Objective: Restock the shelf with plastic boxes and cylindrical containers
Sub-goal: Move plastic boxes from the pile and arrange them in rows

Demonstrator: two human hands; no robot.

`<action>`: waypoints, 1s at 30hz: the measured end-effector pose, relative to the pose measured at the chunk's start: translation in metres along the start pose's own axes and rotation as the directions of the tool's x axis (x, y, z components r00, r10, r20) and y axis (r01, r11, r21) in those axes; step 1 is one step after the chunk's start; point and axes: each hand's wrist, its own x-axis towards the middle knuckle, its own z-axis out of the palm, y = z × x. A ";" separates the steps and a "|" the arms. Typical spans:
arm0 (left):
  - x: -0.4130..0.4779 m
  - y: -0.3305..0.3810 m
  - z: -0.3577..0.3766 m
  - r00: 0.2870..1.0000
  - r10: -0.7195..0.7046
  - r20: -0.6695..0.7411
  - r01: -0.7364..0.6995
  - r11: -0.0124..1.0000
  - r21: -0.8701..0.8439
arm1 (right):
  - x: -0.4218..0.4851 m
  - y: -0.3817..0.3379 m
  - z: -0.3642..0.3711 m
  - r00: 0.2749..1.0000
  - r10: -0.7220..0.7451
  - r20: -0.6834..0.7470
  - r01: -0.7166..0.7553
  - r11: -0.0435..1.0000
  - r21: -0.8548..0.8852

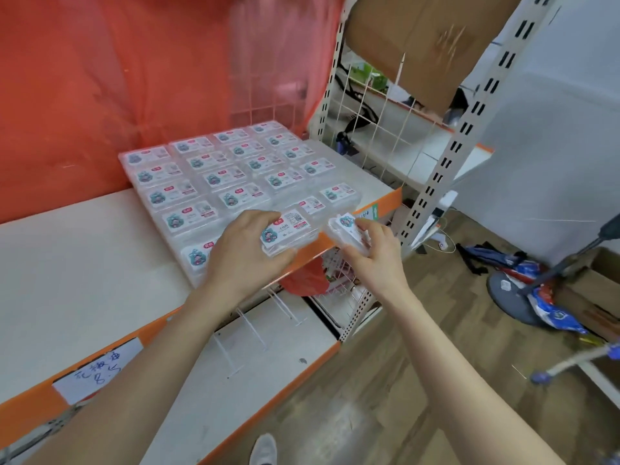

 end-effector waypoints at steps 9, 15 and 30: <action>0.040 -0.001 0.027 0.999 -0.026 -0.026 0.028 0.997 0.077 | 0.077 0.012 -0.004 0.995 -0.096 0.009 0.096 0.995 0.028; 0.054 0.009 0.054 0.993 -0.086 -0.080 0.097 0.984 0.151 | 0.126 0.029 -0.005 0.978 -0.190 0.086 0.181 0.978 0.103; 0.042 0.042 0.084 0.928 -0.162 -0.336 0.240 0.949 0.205 | 0.173 0.056 -0.014 0.672 -0.610 0.420 0.618 0.774 0.137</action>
